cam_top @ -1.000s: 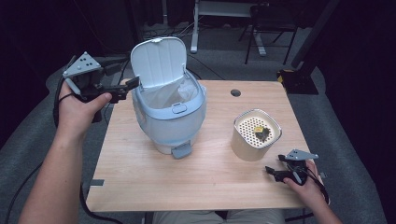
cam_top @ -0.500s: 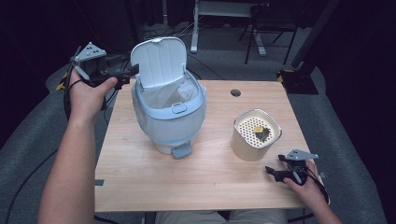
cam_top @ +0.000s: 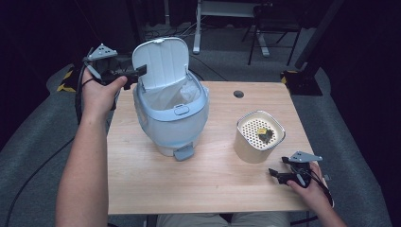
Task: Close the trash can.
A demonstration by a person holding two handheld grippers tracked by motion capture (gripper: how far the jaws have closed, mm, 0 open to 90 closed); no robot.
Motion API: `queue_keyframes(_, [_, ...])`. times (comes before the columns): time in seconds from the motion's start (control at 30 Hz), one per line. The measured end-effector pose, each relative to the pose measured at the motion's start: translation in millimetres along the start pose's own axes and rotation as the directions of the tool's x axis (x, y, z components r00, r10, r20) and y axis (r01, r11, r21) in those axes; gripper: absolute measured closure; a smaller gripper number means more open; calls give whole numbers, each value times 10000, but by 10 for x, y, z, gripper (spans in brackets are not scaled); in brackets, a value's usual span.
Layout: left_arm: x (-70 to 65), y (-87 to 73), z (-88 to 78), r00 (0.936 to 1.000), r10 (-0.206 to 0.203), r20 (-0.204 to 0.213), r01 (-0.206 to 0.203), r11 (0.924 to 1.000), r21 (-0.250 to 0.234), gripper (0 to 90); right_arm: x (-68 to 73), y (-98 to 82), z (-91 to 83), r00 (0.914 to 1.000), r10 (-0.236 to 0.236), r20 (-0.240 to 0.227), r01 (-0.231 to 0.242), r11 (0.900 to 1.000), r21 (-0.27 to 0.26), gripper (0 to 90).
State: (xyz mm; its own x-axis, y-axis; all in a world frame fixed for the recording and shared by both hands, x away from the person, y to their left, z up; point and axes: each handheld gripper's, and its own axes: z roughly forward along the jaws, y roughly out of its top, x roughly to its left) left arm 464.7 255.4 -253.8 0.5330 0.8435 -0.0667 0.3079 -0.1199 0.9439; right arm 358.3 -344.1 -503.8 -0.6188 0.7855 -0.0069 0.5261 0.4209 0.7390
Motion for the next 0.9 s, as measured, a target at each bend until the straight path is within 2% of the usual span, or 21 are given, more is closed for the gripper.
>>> queue_keyframes(0.07, [-5, -1, 3, 9994, -39, 342, 43, 9999, -124, 391, -1, 0, 0, 10000, 1, -3, -1, 10000, 1, 187])
queue_keyframes(0.1, [-18, 4, -4, 9966, -222, 788, 255, 9989, -406, 445, 0, 0, 0, 10000, 3, -3, -3, 10000, 2, 187])
queue_keyframes(0.13, [-18, 4, -4, 9966, -222, 788, 255, 9989, -406, 428, 0, 0, 0, 10000, 3, -3, -3, 10000, 2, 187])
queue_keyframes(0.17, [-35, 8, -6, 9971, 44, 762, -19, 9995, -328, 419, 0, 0, 0, 10000, 0, -3, 0, 10000, -1, 187])
queue_keyframes(0.4, [-77, -1, -75, 9934, 233, 1126, -193, 9992, -361, 437, -1, 0, 0, 10000, 0, -2, 0, 10000, 3, 187])
queue_keyframes(0.43, [-106, -7, -98, 9921, 388, 1196, -353, 9989, -311, 441, -1, 0, 0, 10000, 3, -3, -3, 10000, 1, 187])
queue_keyframes(0.5, [-119, -10, -108, 9914, 441, 1235, -410, 9988, -283, 441, 0, 0, 0, 10000, 4, 11, -4, 10000, 4, 187])
queue_keyframes(0.63, [-192, -42, -184, 9847, 704, 1594, -667, 9974, -289, 440, -1, 0, 0, 10000, 2, -5, -2, 10000, 3, 187])
queue_keyframes(0.7, [-209, -57, -203, 9828, 658, 1726, -604, 9975, -367, 438, -1, 0, 0, 10000, 4, -4, -4, 10000, 1, 187])
queue_keyframes(0.77, [-242, -94, -236, 9767, 595, 2063, -492, 9973, -551, 429, -1, 0, 0, 10000, 10, 9, -10, 10000, 2, 187])
queue_keyframes(0.8, [-242, -94, -236, 9767, 595, 2063, -492, 9973, -551, 428, -1, 0, 0, 10000, 10, 9, -10, 10000, 2, 187])
queue_keyframes(0.83, [-271, -121, -249, 9717, 701, 2254, -587, 9966, -569, 429, 0, 0, 0, 10000, 10, 8, -10, 10000, 2, 187])
queue_keyframes(0.87, [-271, -121, -249, 9717, 701, 2254, -587, 9966, -569, 429, 0, 0, 0, 10000, 10, 8, -10, 10000, 2, 187])
queue_keyframes(0.9, [-287, -132, -254, 9688, 748, 2363, -635, 9965, -548, 429, 0, 0, 0, 10000, 7, 10, -7, 10000, 3, 187])
